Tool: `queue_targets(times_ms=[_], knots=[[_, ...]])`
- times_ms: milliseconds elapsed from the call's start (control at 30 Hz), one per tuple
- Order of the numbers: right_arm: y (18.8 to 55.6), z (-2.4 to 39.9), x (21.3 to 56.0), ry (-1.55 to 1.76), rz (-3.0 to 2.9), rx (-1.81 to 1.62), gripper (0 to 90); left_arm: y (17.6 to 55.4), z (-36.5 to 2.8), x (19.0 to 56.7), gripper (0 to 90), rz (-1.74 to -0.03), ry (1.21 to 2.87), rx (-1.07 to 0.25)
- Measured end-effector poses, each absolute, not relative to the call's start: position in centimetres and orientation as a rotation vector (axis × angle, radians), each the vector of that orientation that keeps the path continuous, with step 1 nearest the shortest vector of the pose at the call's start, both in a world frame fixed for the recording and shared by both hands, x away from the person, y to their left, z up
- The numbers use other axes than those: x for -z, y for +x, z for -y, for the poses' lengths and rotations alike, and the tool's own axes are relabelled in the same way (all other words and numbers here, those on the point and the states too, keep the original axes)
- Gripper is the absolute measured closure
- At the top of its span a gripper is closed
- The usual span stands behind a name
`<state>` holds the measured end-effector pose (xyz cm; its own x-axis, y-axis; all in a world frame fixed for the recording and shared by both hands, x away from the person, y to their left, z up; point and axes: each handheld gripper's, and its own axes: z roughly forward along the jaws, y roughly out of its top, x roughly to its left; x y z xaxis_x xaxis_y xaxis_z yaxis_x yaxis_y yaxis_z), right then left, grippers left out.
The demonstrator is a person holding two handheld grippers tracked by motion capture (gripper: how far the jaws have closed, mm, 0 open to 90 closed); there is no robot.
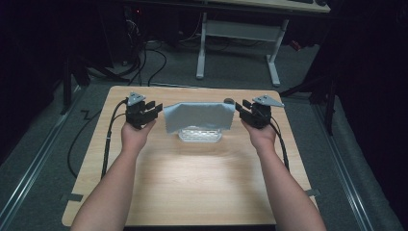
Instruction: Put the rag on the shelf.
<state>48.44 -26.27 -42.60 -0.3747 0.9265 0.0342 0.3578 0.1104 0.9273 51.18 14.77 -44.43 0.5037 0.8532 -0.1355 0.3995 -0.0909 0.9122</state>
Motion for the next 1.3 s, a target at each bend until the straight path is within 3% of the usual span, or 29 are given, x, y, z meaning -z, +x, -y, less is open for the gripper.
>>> queue_targets(times_ms=[667,1300], knots=[[46.9,27.3,42.1,1.237,-1.795,-1.199,57.3,49.2,-17.0,44.3,60.5,-1.096,1.669,-0.568],[38.9,26.7,44.2,1.116,-1.902,-1.158,46.0,39.6,-16.8,47.7,52.1,-1.069,1.717,-0.491]])
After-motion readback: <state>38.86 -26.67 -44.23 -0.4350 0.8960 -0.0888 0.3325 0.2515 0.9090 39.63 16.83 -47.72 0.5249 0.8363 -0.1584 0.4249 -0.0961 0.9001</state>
